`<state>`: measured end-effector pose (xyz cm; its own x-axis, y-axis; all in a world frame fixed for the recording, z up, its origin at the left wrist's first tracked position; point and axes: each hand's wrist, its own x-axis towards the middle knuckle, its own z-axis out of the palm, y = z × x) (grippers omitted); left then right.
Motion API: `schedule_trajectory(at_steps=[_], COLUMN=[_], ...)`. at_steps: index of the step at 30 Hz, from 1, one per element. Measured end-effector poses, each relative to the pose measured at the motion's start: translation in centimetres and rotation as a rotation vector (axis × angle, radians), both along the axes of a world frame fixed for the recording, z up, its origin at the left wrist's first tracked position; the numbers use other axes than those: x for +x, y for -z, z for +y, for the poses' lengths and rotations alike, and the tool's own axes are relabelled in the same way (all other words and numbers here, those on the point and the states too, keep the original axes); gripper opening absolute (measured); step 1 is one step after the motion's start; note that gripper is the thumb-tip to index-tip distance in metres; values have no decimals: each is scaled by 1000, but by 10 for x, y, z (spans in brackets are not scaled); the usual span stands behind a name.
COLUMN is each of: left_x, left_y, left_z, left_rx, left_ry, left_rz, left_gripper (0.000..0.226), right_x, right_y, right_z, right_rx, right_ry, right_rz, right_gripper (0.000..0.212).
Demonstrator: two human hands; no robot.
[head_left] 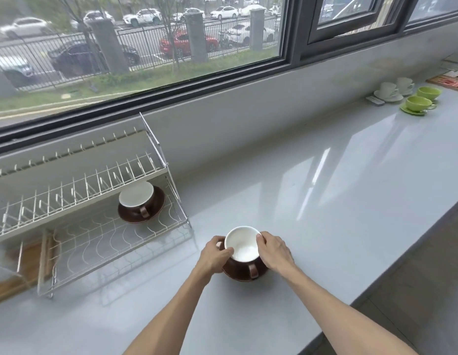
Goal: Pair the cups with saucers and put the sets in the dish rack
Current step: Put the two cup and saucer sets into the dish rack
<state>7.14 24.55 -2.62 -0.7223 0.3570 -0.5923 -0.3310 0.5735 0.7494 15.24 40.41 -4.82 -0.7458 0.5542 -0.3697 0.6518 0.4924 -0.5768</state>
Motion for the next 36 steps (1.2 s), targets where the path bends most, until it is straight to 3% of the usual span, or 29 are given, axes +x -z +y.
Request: schedule_trajectory(at_steps=[10,21,36], left_x=[-18,-40,-119], left_y=[-17,-47,-68], left_z=[-93,-191,-277], left_rx=[27,64,-11], left_ry=[-254,-508,-679], left_rz=[-47,87,112], left_gripper=[40,46,34], right_x=[-52,-113,-199], right_y=[-18,-58,-73], right_z=[-82,-177,-284], right_rx=[8,-36,-113], right_ry=[-203,-408,-448], right_rz=[47,128,69], right_gripper=[30,37,46])
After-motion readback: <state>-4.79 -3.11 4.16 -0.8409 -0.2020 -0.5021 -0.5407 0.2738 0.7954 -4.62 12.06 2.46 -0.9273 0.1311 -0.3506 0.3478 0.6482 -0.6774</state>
